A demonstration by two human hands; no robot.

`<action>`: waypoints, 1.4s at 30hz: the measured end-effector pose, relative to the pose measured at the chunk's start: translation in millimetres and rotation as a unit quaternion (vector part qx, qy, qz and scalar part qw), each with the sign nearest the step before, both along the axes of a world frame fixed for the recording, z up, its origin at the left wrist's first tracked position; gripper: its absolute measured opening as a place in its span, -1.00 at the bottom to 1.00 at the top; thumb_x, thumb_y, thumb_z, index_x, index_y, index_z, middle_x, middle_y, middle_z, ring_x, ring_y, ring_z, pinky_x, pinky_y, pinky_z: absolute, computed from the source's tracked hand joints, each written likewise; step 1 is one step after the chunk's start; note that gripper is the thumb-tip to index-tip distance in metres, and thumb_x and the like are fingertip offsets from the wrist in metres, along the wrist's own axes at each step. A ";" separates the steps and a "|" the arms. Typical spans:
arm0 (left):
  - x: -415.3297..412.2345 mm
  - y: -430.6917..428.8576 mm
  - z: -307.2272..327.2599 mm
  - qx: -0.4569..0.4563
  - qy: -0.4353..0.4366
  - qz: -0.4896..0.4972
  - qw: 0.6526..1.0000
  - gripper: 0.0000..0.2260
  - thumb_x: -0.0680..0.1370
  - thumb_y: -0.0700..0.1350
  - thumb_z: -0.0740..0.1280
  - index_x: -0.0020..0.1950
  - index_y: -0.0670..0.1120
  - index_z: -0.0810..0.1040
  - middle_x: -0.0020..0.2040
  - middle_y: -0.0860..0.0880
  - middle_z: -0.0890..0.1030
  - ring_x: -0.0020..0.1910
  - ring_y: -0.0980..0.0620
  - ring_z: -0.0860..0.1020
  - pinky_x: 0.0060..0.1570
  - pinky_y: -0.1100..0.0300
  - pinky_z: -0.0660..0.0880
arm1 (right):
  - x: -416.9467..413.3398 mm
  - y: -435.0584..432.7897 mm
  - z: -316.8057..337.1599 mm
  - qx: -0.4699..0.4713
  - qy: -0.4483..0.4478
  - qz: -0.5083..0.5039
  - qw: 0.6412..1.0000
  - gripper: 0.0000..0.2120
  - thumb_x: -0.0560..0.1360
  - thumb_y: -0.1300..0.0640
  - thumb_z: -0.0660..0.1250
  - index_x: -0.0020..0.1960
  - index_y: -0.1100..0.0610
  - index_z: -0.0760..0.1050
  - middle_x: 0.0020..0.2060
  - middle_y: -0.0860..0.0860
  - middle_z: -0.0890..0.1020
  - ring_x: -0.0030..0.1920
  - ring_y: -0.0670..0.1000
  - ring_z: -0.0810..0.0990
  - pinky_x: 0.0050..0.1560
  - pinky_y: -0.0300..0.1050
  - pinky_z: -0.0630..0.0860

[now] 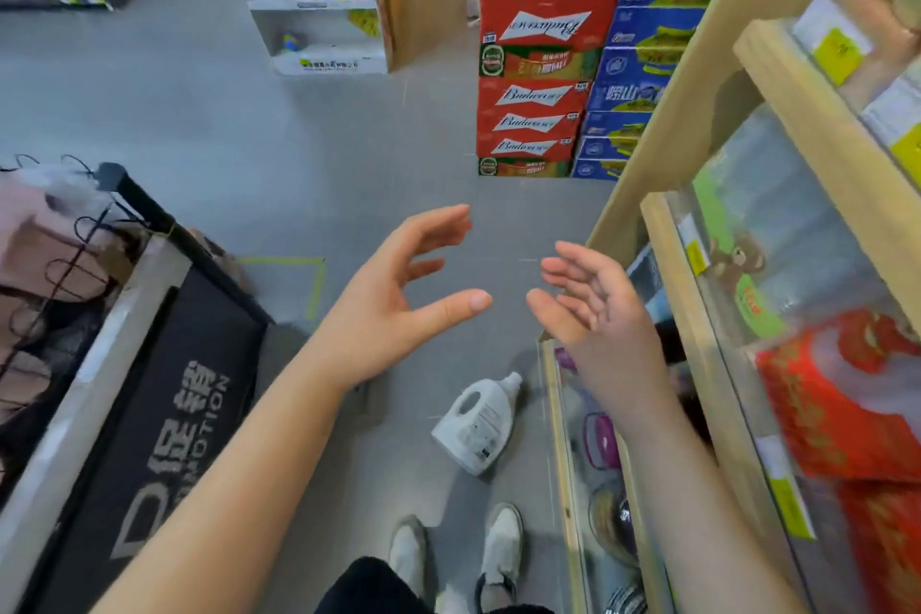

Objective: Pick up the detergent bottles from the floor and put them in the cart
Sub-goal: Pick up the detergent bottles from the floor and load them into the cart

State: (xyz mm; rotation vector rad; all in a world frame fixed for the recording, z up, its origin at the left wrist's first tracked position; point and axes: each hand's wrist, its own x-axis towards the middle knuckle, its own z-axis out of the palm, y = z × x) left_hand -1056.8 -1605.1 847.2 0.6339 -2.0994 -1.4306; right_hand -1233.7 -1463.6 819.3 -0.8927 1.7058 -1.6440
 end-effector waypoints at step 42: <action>-109.5 -79.8 -850.4 0.193 -0.386 0.003 0.902 -0.24 0.50 0.16 0.57 0.61 -0.01 0.35 0.53 -0.07 0.40 0.44 -0.09 0.50 0.35 0.07 0.46 | -44.3 -82.4 -805.5 0.306 -0.323 -0.279 0.851 -0.22 0.43 -0.08 0.63 0.56 -0.11 0.38 0.46 -0.01 0.52 0.17 -0.02 0.64 0.17 0.05 0.64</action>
